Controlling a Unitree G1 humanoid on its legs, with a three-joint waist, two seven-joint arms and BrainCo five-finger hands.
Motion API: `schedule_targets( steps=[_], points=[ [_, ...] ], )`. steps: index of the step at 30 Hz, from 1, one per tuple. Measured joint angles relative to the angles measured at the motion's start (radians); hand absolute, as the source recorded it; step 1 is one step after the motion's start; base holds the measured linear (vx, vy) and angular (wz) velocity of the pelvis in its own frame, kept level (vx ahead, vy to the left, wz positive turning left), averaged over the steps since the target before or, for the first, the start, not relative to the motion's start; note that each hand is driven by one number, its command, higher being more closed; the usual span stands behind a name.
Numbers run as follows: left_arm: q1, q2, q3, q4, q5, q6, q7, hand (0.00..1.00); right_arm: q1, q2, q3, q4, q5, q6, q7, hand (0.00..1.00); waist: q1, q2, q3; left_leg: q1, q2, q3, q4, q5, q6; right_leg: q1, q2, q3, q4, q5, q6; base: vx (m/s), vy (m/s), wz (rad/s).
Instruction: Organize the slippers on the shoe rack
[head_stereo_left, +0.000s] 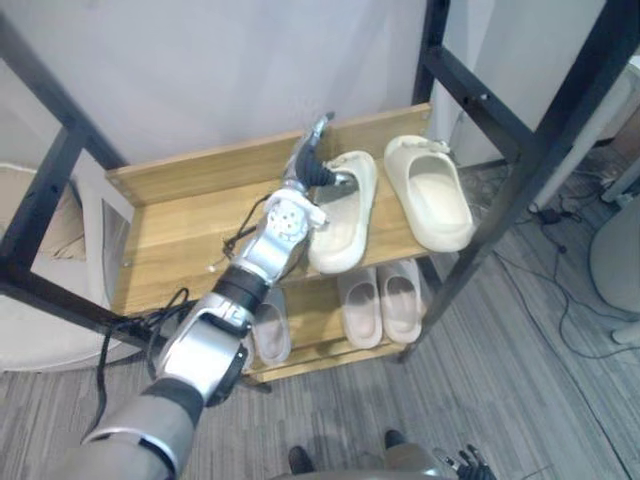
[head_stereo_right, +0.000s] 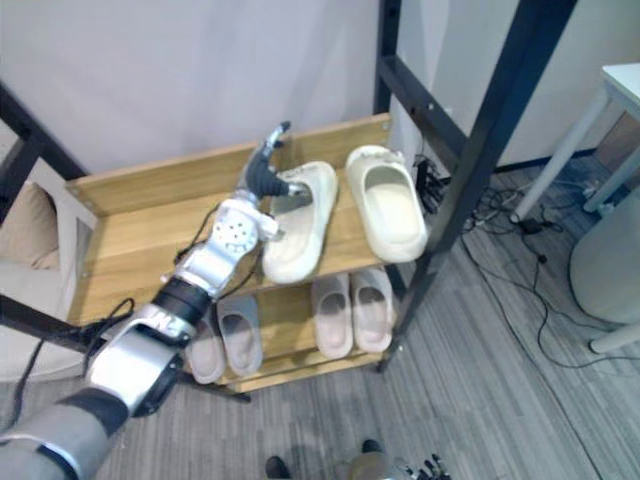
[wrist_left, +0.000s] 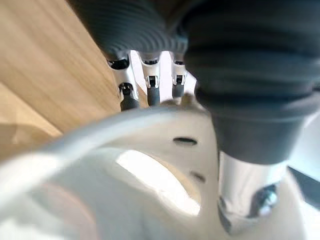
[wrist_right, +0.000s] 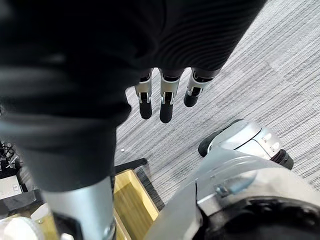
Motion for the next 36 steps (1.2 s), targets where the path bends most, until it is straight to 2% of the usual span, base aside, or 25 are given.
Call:
schedule_targets(
  steps=[7,14,21,29,36],
  points=[
    [0.034,-0.010,0.008,-0.016,-0.010,0.000,0.002,0.00,0.000,0.001,0.008,-0.008,0.000,0.000,-0.001,0.00,0.000,-0.001,0.000,0.005,-0.002,-0.017,0.000,0.003,0.004,0.013,-0.002,-0.016,-0.001,0.000,0.000,-0.02,0.002,0.07],
    [0.107,-0.006,0.045,-0.113,-0.069,-0.001,0.022,0.00,0.001,0.004,0.013,-0.007,-0.002,0.000,-0.004,0.00,0.005,-0.009,0.006,0.015,-0.004,-0.040,0.000,0.004,0.005,0.043,-0.005,-0.041,-0.012,0.000,0.000,0.00,-0.002,0.09],
    [0.203,0.011,0.084,-0.295,-0.079,-0.005,0.032,0.00,0.002,0.000,0.021,-0.006,-0.005,0.000,-0.004,0.00,0.018,-0.011,0.007,0.019,-0.008,-0.058,0.000,0.007,0.008,0.061,-0.008,-0.057,-0.016,0.000,0.000,0.00,0.002,0.07],
    [0.388,0.012,0.114,-0.440,-0.219,-0.031,0.003,0.00,0.005,-0.011,0.041,-0.003,-0.008,0.003,-0.004,0.00,0.037,-0.021,0.007,0.027,-0.015,-0.080,0.000,0.011,0.013,0.079,-0.015,-0.081,-0.018,0.000,0.000,-0.02,0.002,0.08],
    [0.550,0.013,0.076,-0.544,-0.332,-0.045,-0.050,0.00,0.017,-0.009,0.050,0.035,-0.008,0.012,-0.004,0.00,0.065,-0.048,-0.012,0.029,-0.017,-0.100,0.000,0.014,0.013,0.096,-0.017,-0.102,-0.027,0.000,0.001,-0.01,-0.004,0.09]
  ],
)
